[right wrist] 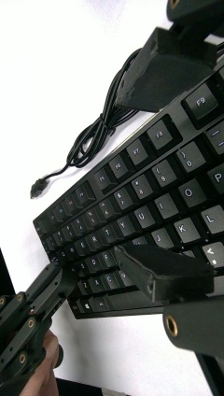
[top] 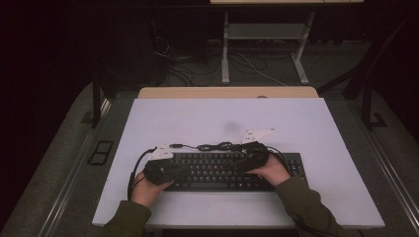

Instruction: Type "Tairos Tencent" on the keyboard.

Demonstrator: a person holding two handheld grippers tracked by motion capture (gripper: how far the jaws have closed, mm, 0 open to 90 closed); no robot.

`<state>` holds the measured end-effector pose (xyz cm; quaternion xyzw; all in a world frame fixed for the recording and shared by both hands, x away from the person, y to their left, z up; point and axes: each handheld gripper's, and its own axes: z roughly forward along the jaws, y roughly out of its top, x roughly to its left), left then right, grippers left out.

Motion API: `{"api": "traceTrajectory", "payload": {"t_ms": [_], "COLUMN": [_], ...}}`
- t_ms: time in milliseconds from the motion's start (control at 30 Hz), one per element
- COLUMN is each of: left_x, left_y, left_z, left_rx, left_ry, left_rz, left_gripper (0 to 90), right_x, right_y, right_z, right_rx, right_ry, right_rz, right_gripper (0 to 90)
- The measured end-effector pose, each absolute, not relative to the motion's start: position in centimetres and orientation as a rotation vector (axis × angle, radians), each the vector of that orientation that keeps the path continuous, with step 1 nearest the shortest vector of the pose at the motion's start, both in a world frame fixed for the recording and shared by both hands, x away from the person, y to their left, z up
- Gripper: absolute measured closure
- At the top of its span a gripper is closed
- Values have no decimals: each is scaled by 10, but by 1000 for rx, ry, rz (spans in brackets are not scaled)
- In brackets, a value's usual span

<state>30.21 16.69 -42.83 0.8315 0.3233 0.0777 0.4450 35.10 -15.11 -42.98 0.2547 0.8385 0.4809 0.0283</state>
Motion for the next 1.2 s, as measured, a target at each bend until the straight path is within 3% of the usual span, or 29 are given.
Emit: {"api": "traceTrajectory", "payload": {"t_ms": [667, 933, 1200], "left_x": [302, 297, 293], "left_y": [165, 159, 151], "left_z": [-429, -427, -427], "left_rx": [2025, 2032, 2054], "left_ry": [825, 791, 743], "left_rz": [211, 192, 141], "left_gripper": [336, 333, 439], "right_x": [348, 347, 348], "right_y": [-155, -159, -160], "right_z": [-427, -426, -428], "right_rx": [784, 796, 799], "right_ry": [2608, 2588, 2584], "right_rz": [1500, 1502, 1500], "right_gripper": [218, 201, 198]}}
